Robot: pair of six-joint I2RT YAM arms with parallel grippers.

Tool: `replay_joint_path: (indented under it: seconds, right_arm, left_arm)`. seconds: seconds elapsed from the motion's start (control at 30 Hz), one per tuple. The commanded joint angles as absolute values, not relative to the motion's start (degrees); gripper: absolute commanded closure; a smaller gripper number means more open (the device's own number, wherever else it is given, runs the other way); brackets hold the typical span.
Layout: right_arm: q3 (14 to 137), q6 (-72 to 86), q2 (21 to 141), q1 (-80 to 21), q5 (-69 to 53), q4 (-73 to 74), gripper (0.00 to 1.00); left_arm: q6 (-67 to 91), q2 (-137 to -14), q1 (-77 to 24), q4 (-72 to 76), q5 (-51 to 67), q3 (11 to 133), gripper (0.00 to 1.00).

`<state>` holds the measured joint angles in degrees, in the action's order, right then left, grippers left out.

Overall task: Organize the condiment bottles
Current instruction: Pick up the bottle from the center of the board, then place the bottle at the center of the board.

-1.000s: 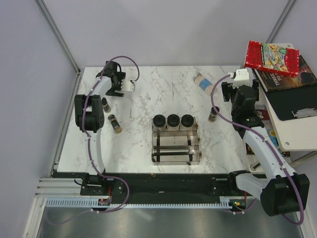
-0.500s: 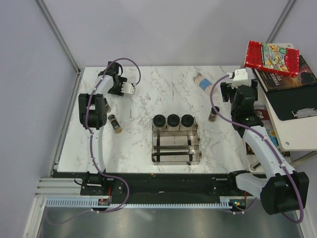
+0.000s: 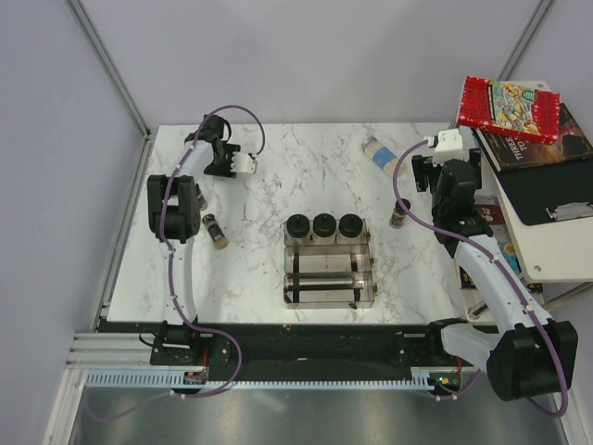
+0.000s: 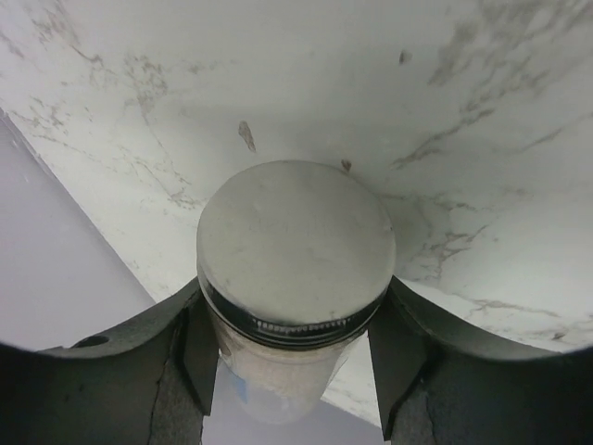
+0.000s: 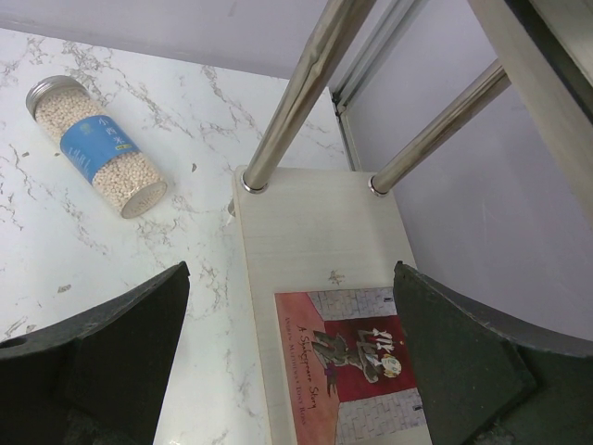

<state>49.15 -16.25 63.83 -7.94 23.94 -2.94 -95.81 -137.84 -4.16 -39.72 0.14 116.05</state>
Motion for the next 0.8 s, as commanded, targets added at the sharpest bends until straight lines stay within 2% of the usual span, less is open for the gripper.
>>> replay_joint_path:
  seconds: [0.0,0.43,0.57,0.77]
  right_arm:
    - [49.7,-16.0,64.1,-7.6,23.8,-4.0,0.02]
    - [49.7,-16.0,63.8,-7.6,23.8,-3.8,0.02]
    - [49.7,-16.0,63.4,-7.6,23.6,-3.8,0.02]
    - [49.8,-15.6,62.6,-7.6,22.8,-3.3,0.02]
  left_arm:
    - [-84.9,-133.1,-7.2,-43.1,13.3,115.8,0.98]
    - [-53.1,-123.1,-13.3,-40.6,39.5,125.5,0.98]
    - [-42.9,-119.2,-12.8,-35.0,43.8,122.4,0.98]
    - [-24.0,-112.5,-9.8,-14.8,48.8,104.0,0.98]
